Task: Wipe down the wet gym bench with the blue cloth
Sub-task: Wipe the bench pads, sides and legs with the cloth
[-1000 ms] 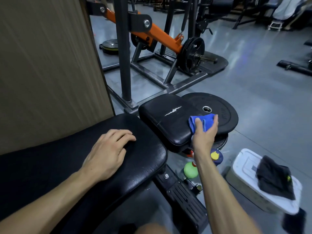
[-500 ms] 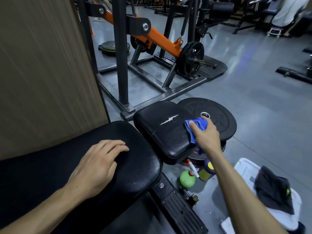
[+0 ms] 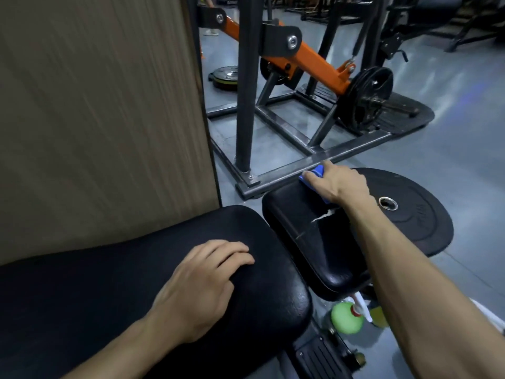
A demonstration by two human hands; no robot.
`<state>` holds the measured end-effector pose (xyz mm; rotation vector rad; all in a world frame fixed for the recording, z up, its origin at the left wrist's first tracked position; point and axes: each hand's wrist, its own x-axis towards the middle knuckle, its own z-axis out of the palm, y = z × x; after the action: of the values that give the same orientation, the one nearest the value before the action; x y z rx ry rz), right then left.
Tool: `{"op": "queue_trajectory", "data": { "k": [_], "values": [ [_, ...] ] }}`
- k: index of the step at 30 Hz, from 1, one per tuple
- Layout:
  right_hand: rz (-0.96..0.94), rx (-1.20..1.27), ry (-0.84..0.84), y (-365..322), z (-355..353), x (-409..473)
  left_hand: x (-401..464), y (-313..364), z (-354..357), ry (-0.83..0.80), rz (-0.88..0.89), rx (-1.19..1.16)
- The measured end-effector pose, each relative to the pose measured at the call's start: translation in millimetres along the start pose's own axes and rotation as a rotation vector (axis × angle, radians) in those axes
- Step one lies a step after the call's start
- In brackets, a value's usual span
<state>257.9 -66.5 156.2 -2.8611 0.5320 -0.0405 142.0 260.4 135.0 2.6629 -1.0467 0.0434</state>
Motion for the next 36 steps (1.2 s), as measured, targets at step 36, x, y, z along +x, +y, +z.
{"op": "queue_trajectory", "data": {
  "k": [36],
  "values": [
    [-0.325,0.268,0.118,-122,40,-74,-5,-5,4,0.132,0.051,-0.060]
  ]
}}
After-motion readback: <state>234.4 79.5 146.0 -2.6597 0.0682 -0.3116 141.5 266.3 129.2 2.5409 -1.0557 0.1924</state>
